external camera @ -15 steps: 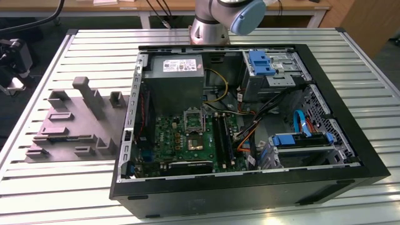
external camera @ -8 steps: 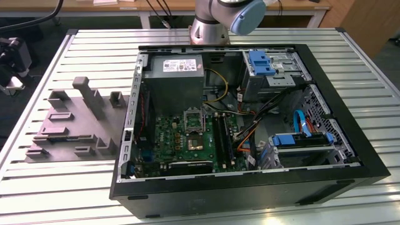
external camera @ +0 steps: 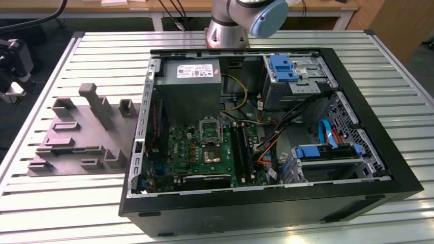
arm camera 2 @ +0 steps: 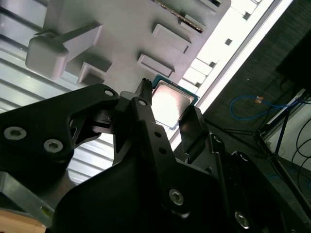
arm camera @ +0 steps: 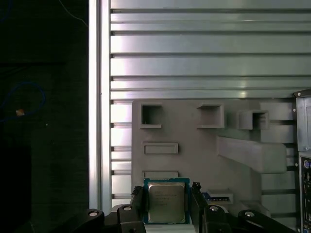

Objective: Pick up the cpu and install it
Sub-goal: 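Pick up the cpu and move it towards the insertion slot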

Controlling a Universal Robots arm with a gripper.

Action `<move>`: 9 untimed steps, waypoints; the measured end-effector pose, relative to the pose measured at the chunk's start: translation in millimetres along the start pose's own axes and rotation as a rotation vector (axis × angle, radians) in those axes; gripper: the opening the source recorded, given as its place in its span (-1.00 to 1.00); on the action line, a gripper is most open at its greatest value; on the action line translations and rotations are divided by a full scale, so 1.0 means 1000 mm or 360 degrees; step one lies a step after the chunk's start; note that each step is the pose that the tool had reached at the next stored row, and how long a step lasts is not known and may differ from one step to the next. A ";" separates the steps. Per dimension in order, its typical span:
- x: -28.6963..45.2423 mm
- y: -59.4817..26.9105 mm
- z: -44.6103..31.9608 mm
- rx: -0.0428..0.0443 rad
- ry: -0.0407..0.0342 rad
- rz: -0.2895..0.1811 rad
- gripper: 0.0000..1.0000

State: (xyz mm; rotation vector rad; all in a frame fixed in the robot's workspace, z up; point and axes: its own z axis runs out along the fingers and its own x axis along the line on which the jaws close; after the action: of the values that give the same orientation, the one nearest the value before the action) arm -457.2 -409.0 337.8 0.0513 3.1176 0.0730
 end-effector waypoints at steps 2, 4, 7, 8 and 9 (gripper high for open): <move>0.0000 0.0000 -0.0008 0.0000 0.0000 0.0000 -0.06; -0.0001 0.0001 -0.0024 0.0000 0.0000 0.0000 -0.06; -0.0001 0.0002 -0.0044 0.0000 0.0000 0.0000 -0.06; -0.0001 0.0003 -0.0054 0.0000 0.0000 0.0000 -0.06; -0.0002 0.0003 -0.0065 0.0000 0.0000 0.0000 -0.06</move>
State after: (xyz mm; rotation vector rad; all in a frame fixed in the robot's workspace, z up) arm -457.2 -408.9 344.4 0.0514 3.1177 0.0729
